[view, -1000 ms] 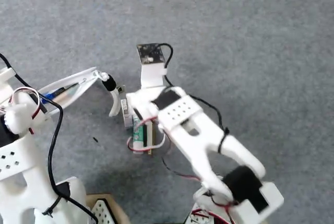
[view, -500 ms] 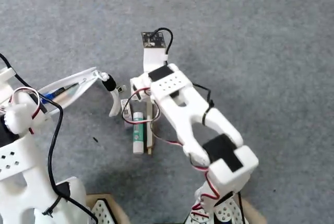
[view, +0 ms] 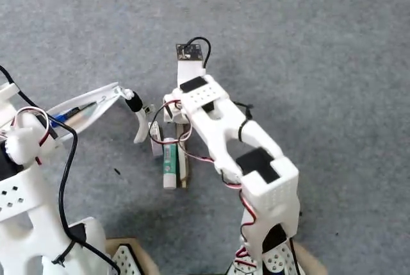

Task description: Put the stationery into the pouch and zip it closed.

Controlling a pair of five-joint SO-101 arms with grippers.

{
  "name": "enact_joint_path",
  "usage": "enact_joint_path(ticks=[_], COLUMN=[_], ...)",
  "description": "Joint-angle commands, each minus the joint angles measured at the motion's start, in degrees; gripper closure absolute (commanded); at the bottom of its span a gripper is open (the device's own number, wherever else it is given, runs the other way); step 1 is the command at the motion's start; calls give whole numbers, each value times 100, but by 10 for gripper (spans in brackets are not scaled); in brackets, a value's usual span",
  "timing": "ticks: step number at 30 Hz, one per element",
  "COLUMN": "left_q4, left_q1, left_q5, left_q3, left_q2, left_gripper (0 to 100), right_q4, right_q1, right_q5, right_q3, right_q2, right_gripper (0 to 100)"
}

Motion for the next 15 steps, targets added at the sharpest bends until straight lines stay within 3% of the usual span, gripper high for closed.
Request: enact_joint_path(ticks=[1,15], left_q4=[-105,-105], left_q1=[-84,-84], left_q5=[53,53], left_q3=[-251,-251], left_q2=[44,44], left_gripper=[972,972], right_q4=[18,26], right_q1=[105,448], right_q5=[-62,-62], right_q3=[-338,-365], right_q2=[75,-444], right_gripper=[966,986])
